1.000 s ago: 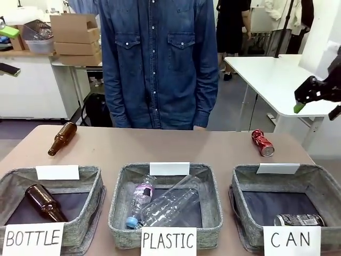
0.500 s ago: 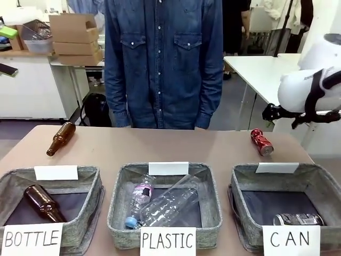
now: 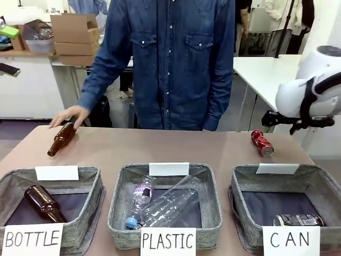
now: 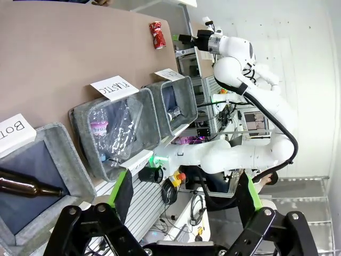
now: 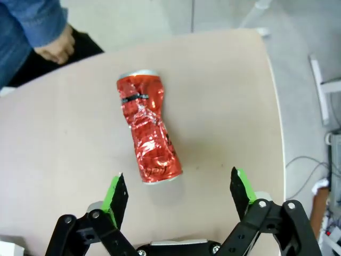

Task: Sort the can waste into the basket.
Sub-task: Pick up the can waste from the table and place it in the right Fabric basket.

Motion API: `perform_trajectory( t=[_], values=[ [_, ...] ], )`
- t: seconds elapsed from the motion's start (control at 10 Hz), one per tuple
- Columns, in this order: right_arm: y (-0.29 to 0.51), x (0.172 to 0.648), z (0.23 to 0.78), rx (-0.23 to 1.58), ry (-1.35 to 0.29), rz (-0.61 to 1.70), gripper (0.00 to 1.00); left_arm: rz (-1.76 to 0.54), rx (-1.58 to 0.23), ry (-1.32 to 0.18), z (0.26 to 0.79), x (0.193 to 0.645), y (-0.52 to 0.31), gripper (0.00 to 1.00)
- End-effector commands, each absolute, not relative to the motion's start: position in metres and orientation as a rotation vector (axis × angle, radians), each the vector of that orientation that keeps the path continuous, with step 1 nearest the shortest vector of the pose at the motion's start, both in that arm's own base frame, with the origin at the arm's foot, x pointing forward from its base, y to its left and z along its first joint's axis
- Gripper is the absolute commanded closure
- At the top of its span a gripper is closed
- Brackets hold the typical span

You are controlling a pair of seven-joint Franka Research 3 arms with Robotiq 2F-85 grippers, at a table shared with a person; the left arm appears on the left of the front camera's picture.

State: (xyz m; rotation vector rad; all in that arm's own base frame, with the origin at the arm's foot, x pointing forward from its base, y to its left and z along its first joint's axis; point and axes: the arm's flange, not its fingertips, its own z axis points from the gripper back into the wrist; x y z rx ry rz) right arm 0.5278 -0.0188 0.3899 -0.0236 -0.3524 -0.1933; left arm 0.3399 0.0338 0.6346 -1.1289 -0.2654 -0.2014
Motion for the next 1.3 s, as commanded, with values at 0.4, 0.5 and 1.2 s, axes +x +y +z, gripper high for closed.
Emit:
perform_trajectory(
  t=[0.4, 0.5, 1.2],
  values=[
    [0.001, 0.585, 0.339, 0.045, -0.249, 0.017, 0.0, -0.223, -1.12, -0.268, 0.635, 0.338, 0.036, 0.0],
    [0.0, 0.589, 0.328, 0.006, -0.222, -0.024, 0.0, -0.223, -1.12, -0.268, 0.635, 0.338, 0.036, 0.0],
    [-0.004, 0.592, 0.308, 0.011, -0.22, -0.015, 0.6, -0.223, -1.12, -0.268, 0.635, 0.338, 0.036, 0.0]
  ],
)
